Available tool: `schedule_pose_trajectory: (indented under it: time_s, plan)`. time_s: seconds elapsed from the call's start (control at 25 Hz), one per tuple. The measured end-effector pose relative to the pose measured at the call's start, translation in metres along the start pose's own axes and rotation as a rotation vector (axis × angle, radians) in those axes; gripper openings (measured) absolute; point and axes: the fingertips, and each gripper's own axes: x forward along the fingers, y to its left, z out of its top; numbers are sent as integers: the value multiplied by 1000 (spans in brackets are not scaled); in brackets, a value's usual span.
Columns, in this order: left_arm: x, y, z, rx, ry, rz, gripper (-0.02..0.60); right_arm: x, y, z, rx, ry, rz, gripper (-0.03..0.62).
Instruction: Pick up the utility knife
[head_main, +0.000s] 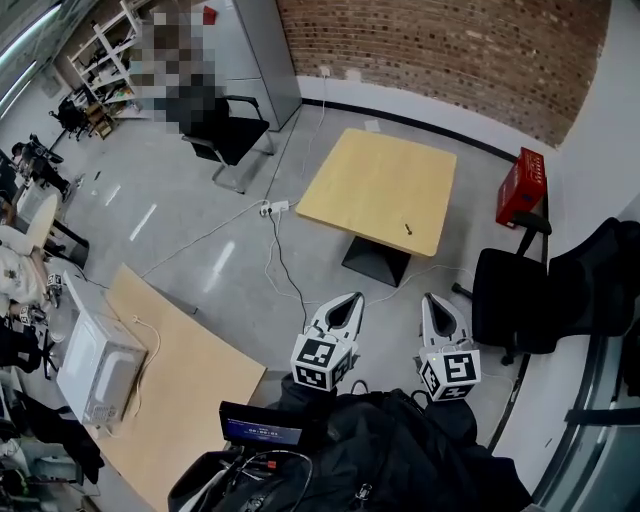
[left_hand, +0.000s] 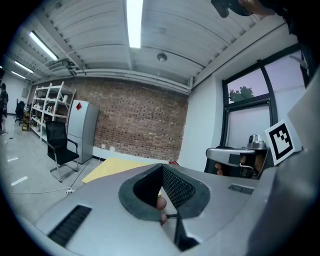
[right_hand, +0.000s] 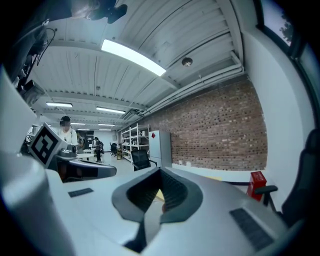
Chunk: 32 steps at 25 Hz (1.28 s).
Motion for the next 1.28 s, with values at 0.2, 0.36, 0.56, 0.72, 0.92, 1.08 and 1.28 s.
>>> schedule_pose_trajectory:
  time_s: [0.2,0.36,0.56,0.72,0.92,1.08,1.28]
  plan:
    - [2,6,-8,-25,21,-17,0,1,4,-8,3,22,-22,3]
    - [14,3,-7,-43,23,-43,0,8,-4,-9,1,34,-30,3]
    - [31,14,-3,-39,23,-24,0,32,-12,-6,-1,32,-1,3]
    - [50,29,9,-21,14,12,0,58,-25,3,-3,13,29,3]
    - [84,39,27,-1,1,37,0,86,-48,14,-1,-6,55,3]
    - [115,36,35,18,14,33,0,103,-78,19,14,-8,51,3]
    - [146,37,38,26,37,52,0,118,-105,15,39,1,65,3]
